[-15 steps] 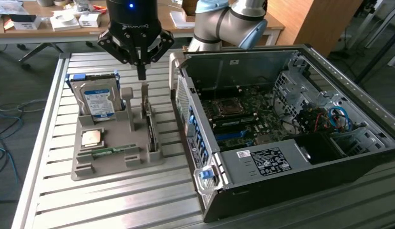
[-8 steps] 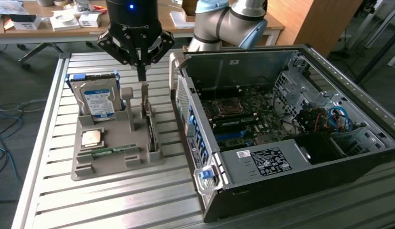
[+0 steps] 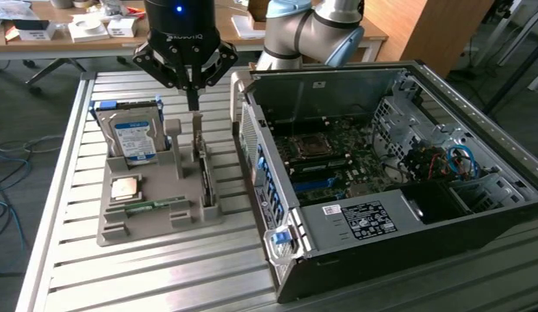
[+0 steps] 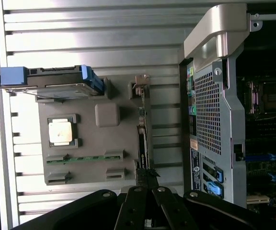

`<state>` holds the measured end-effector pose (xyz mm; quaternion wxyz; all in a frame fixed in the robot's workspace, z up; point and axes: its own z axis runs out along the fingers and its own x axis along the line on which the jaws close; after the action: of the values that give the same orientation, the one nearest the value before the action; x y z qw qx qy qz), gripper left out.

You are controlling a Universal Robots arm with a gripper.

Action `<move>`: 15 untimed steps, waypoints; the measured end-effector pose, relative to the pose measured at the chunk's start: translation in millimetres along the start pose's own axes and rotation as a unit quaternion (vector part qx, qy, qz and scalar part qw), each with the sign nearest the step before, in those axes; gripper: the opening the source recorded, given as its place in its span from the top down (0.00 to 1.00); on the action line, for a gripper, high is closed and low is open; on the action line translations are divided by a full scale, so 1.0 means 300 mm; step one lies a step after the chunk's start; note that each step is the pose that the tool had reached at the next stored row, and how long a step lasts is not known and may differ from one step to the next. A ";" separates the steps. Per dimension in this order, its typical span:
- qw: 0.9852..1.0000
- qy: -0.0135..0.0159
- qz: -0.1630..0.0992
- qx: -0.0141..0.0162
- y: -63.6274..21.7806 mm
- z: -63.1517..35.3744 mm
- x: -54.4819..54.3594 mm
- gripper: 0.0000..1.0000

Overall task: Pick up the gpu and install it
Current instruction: 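Pick up the gpu and move the gpu toward the slot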

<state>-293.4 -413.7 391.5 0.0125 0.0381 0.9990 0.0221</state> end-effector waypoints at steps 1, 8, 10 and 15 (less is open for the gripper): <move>1.000 0.000 0.000 0.000 0.000 0.000 0.000 0.89; 1.000 0.000 0.000 0.000 0.000 0.000 0.000 0.77; 1.000 0.000 0.000 0.000 0.000 0.000 0.000 0.65; 1.000 0.000 0.000 0.000 0.000 0.000 0.000 0.58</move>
<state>-293.4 -413.7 391.5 0.0125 0.0381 0.9990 0.0221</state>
